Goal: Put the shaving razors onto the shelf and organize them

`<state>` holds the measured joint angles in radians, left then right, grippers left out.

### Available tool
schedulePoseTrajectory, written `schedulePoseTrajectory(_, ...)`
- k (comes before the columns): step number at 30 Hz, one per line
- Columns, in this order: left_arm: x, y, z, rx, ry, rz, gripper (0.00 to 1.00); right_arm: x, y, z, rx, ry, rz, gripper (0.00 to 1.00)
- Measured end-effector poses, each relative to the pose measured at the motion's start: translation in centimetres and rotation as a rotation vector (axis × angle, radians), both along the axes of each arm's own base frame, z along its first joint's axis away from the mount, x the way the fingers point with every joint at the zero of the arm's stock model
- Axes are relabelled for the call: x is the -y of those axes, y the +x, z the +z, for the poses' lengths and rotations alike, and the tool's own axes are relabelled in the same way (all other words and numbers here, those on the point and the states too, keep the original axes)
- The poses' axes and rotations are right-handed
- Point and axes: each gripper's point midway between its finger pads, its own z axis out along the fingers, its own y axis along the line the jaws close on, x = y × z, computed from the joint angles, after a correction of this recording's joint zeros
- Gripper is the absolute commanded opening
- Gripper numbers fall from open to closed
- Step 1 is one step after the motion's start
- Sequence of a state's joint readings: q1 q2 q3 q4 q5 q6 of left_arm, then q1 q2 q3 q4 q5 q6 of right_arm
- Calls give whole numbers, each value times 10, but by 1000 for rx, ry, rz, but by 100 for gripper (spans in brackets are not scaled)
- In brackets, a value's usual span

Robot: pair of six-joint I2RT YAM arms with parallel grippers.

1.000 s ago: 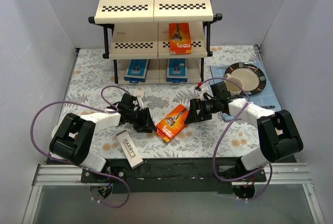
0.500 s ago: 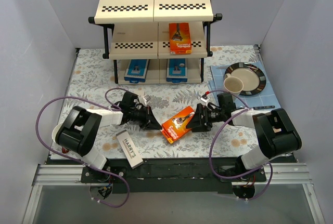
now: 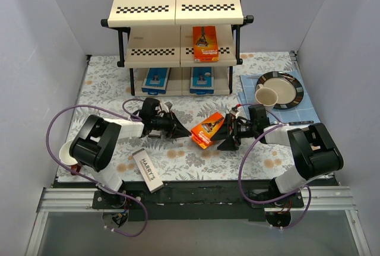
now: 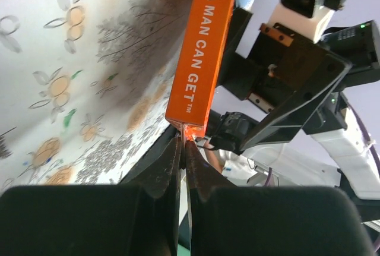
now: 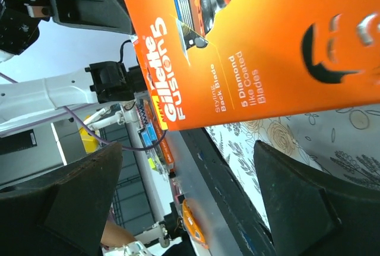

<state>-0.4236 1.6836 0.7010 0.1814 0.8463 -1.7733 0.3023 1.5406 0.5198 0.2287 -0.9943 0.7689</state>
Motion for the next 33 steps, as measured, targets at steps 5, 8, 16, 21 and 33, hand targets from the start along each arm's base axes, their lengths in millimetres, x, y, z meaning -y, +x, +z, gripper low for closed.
schedulePoseTrajectory(5, 16, 2, 15, 53, -49, -20, 0, -5, 6, 0, -19, -18, -21, 91)
schedulePoseTrajectory(8, 31, -7, 22, 102, -77, -68, 0, -7, 15, -2, -30, -36, -45, 79)
schedulePoseTrajectory(16, 43, -30, 15, 127, -70, -136, 34, -9, 40, 2, 2, -49, -80, 40)
schedulePoseTrajectory(21, 45, -46, 8, 112, -50, -179, 59, -10, 45, 7, 47, -38, -64, 33)
schedulePoseTrajectory(33, 24, -21, 2, 130, -76, -74, 59, 4, 48, 10, 78, -31, -84, 33)
